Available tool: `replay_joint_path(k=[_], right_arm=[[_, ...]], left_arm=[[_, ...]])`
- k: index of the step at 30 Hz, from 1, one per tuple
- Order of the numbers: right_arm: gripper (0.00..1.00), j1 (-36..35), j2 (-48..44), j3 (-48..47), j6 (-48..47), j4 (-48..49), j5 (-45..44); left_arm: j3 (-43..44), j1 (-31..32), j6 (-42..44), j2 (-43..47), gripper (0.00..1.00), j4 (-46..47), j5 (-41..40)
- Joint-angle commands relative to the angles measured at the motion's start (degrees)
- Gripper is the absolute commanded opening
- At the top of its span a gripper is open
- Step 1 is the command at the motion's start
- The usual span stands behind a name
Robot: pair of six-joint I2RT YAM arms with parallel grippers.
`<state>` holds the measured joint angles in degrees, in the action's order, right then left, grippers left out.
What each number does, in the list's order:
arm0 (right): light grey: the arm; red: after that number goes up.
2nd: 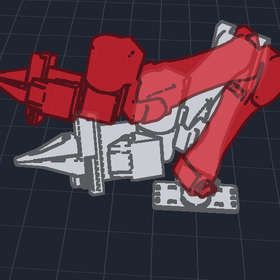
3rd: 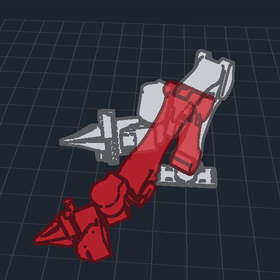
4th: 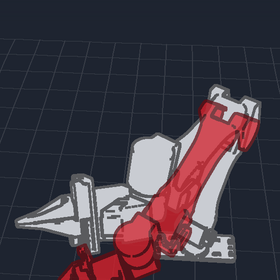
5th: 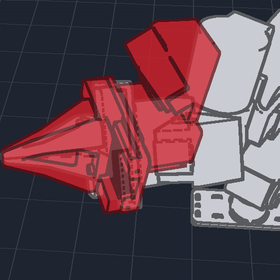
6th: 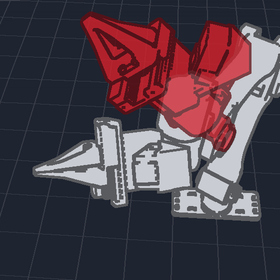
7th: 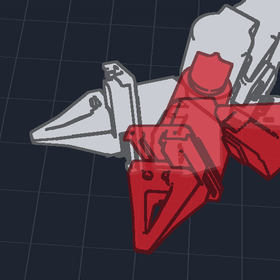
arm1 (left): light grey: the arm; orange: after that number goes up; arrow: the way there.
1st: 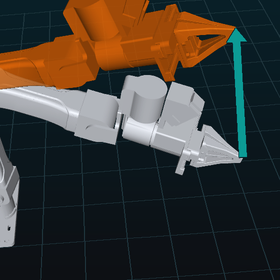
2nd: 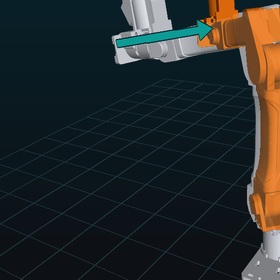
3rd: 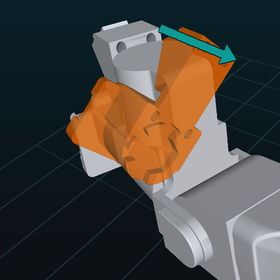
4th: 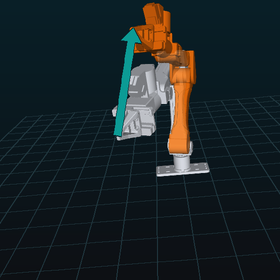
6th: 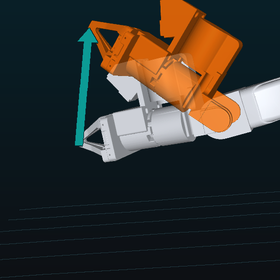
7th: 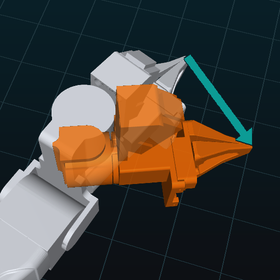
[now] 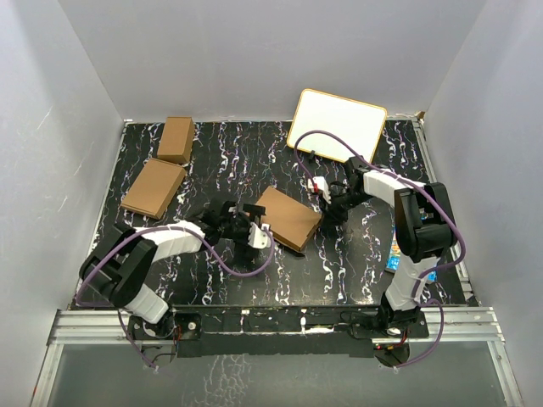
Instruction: Fold the paper box
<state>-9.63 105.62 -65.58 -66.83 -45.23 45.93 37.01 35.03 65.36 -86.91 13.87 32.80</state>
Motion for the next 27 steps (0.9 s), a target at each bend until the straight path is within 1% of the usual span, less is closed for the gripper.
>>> replay_joint_path(k=[1,5,9,15,17,19,23,26,27], right_arm=[[0.18,0.1,-2.2,-1.2,-2.0,-1.3,4.1],[0.18,0.1,-4.3,0.0,-1.9,-1.5,5.3],[0.18,0.2,-5.2,0.8,-2.0,-2.1,7.2],[0.18,0.1,-8.7,1.9,-3.2,-3.5,9.4],[0.18,0.1,-9.4,2.6,-4.9,-4.7,10.4],[0.19,-0.2,-10.1,3.5,-7.3,-5.7,11.5],[0.29,-0.7,-12.3,6.5,-12.6,-6.1,13.5],[0.38,-1.1,-14.6,9.2,-19.8,-7.0,15.8],[0.39,-1.3,-15.3,10.1,-22.0,-7.2,16.4]], left_arm=[[0.7,0.3,5.6,-2.0,0.95,6.5,1.1],[-0.5,0.4,5.5,-3.6,0.93,11.2,1.6],[-0.3,0.5,4.4,-4.9,0.88,11.4,1.8],[1.9,0.5,2.6,-6.1,0.75,7.1,2.1],[2.5,0.7,2.6,-6.5,0.69,5.5,2.2],[2.9,0.8,2.7,-6.9,0.66,4.4,2.1],[2.5,0.8,2.7,-7.1,0.64,4.6,1.6],[2.4,0.8,3.1,-7.1,0.62,3.4,1.1],[2.4,0.8,3.1,-7.0,0.61,3.3,1.0]])
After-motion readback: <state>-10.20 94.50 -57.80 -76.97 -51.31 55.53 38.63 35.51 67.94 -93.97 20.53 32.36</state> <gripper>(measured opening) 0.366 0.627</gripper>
